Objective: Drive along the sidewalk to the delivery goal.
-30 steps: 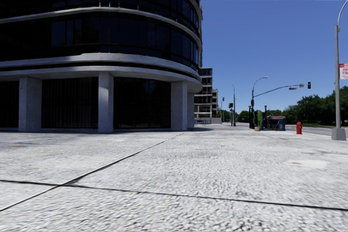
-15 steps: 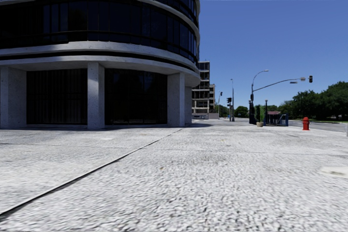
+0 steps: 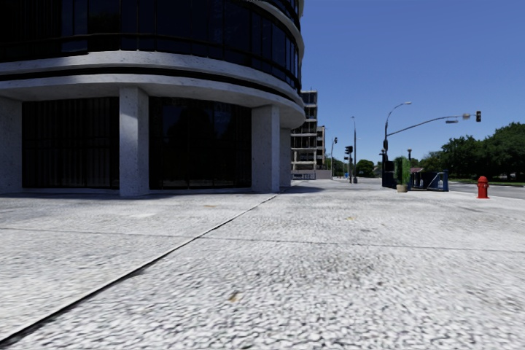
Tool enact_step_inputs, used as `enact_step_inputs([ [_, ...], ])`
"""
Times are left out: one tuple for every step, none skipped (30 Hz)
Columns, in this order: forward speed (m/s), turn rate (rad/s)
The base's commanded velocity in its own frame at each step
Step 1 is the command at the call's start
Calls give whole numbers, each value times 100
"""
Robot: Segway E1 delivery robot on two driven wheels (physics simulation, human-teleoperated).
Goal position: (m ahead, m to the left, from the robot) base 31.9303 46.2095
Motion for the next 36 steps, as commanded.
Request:
enact_step_inputs([
  [200, 0],
  [200, 0],
  [200, 0],
  [200, 0],
  [200, 0],
  [200, 0],
  [200, 0],
  [200, 0],
  [200, 0],
  [200, 0],
  [200, 0],
  [200, 0],
  [200, 0],
  [200, 0],
  [200, 0],
  [200, 0],
  [200, 0],
  [200, 0],
  [200, 0],
  [200, 0],
  [200, 0],
  [200, 0],
  [200, 0],
  [200, 0],
  [200, 0],
  [200, 0],
  [200, 7],
  [200, 18],
  [200, 26],
  [200, 31],
  [200, 32],
  [200, 32],
  [200, 32],
  [200, 32],
  [200, 33],
  [200, 33],
])
